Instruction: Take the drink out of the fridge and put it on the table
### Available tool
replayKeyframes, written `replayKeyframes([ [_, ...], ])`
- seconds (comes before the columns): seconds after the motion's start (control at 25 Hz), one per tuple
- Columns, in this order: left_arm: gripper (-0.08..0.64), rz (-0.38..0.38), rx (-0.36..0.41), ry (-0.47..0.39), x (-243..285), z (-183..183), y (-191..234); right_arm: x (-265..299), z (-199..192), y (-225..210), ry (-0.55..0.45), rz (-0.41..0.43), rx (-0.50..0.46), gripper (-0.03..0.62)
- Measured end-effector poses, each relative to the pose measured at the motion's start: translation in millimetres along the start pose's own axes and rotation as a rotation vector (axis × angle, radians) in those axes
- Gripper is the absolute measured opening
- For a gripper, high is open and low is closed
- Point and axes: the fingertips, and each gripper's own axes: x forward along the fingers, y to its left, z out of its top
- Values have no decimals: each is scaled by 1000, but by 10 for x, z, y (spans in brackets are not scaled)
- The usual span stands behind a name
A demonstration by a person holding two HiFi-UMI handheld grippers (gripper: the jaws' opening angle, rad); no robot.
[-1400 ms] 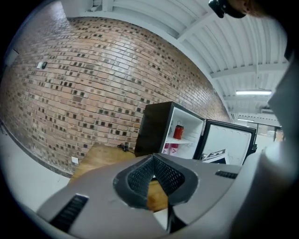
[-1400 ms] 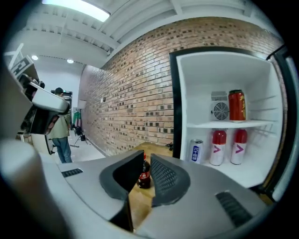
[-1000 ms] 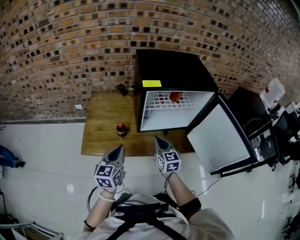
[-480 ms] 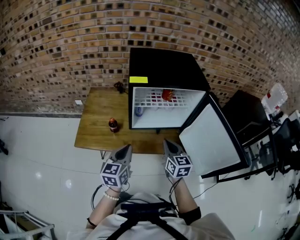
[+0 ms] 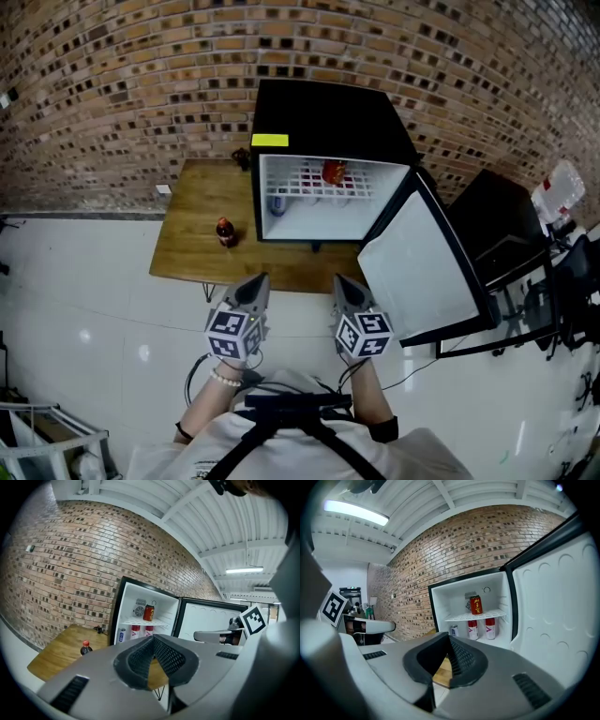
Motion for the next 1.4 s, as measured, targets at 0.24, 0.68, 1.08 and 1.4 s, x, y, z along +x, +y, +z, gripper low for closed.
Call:
replayKeyframes([
  [0.24, 0, -4, 11, -4, 24, 32, -12, 12, 20, 46, 0, 17, -10, 0],
  [0.68, 0, 4, 8, 4, 17, 20, 64, 1, 69, 66, -19, 0, -30, 3],
  [1.08, 0, 1, 6, 14, 32, 3, 93, 5, 56, 69, -16, -11, -21, 3],
  [1.4, 0, -4, -2, 10, 25, 5, 77, -28, 91, 72, -23, -23, -28, 3],
])
